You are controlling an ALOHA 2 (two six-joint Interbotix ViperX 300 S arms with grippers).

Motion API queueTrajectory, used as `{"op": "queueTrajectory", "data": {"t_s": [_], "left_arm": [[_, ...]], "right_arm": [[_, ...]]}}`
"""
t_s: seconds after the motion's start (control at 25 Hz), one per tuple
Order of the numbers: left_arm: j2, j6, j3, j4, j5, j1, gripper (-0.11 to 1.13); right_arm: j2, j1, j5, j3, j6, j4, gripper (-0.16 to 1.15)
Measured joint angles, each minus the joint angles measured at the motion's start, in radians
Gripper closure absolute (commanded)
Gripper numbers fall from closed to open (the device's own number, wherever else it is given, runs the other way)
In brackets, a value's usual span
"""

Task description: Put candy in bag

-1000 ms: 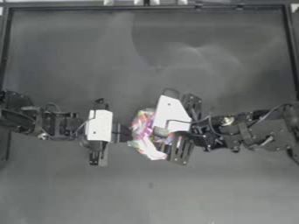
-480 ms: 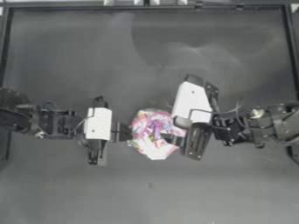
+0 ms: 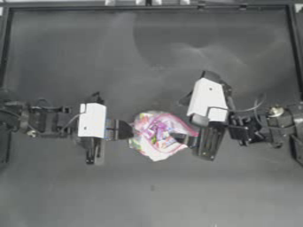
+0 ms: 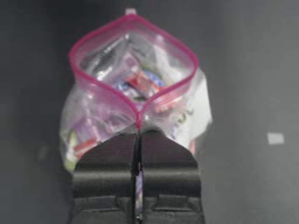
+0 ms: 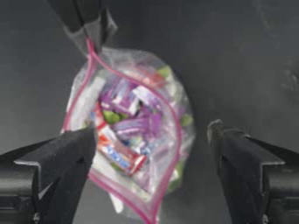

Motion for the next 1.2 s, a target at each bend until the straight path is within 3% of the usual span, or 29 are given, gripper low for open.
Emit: {"op": "queueTrajectory", "data": {"t_s": [1.2], "left_arm": [[-0.12,0.002,0.106,0.0,0.003,0.023,0.96]], "right_arm": [[-0.021,0.012,-0.005,0.008,0.005,0.0,-0.03]]}}
